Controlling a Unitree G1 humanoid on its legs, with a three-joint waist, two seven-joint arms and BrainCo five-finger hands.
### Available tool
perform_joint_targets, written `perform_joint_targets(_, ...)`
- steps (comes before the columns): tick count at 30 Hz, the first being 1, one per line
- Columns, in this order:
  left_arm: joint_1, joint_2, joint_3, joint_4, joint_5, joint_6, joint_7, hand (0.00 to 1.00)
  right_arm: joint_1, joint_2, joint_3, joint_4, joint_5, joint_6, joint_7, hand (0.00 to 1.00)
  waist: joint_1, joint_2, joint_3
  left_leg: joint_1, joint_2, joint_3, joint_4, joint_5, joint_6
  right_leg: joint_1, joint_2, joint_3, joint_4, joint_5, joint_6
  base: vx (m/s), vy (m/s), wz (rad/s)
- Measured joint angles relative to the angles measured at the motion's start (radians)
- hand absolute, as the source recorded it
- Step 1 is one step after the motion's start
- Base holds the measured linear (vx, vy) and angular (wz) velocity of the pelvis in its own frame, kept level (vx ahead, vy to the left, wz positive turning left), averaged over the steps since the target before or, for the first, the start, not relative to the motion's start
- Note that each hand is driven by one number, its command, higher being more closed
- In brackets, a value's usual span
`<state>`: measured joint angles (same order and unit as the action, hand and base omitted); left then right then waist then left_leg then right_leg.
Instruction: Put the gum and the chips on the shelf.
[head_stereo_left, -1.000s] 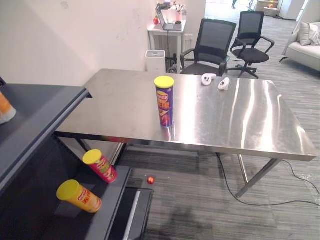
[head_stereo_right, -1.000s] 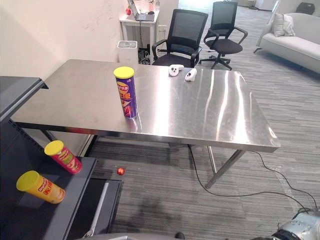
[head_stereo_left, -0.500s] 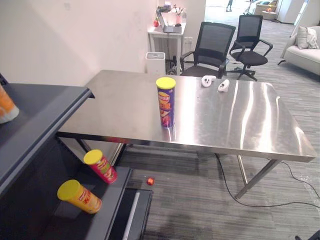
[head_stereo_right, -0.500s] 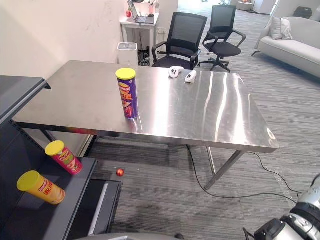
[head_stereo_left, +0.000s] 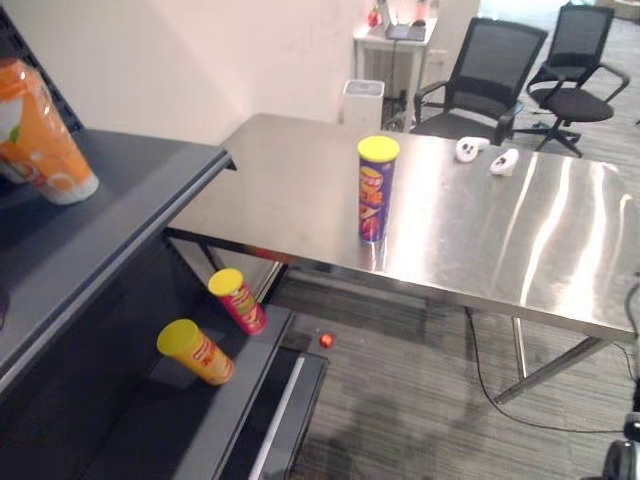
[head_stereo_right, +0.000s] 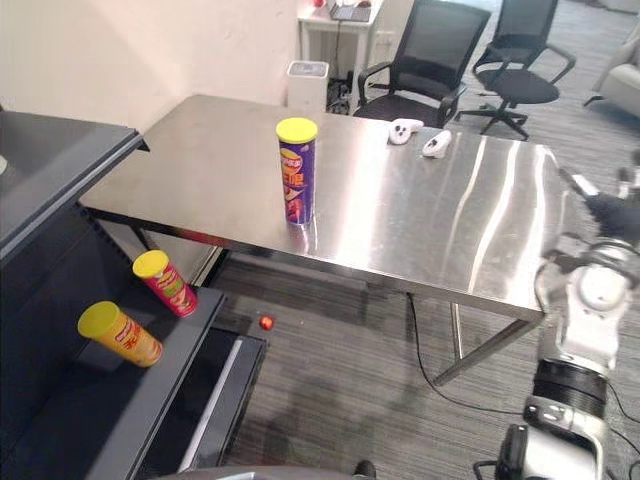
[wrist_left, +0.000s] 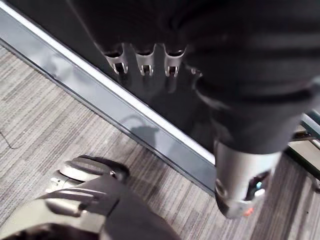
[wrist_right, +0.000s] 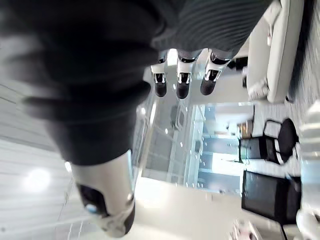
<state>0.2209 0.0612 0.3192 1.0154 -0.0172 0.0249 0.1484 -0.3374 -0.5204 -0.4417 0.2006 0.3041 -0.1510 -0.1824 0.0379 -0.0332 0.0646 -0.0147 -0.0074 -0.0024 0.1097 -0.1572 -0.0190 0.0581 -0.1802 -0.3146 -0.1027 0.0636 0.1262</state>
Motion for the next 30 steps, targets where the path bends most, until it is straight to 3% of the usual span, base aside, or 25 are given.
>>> perform_joint_targets(9,0.003,-0.003,0.000,-0.020,0.000,0.001,0.001,0.00,-0.006,0.141,0.134,-0.040,-0.011,0.017,0.055,0.00,0.042,0.008,0.050,-0.025,-0.010,-0.067,0.017,0.003,0.001,0.017,-0.003,-0.064,0.000,0.000,0.000,0.00,-0.007,0.24)
perform_joint_targets(20,-0.002,-0.010,0.002,-0.030,0.001,0.001,0.004,0.00,0.009,0.193,0.256,-0.079,-0.011,0.020,0.083,0.00,0.057,0.009,0.072,-0.051,-0.018,-0.098,0.034,0.006,0.006,0.018,-0.007,-0.090,0.004,-0.001,-0.001,0.00,0.000,0.08)
perform_joint_targets(30,-0.002,-0.016,0.013,-0.039,0.001,0.001,0.007,0.00,-0.018,0.211,0.294,-0.112,-0.020,0.022,0.078,0.00,0.062,0.003,0.091,-0.053,-0.017,-0.120,0.031,0.024,0.004,0.013,-0.012,-0.092,0.030,-0.010,-0.014,-0.03,0.000,0.06)
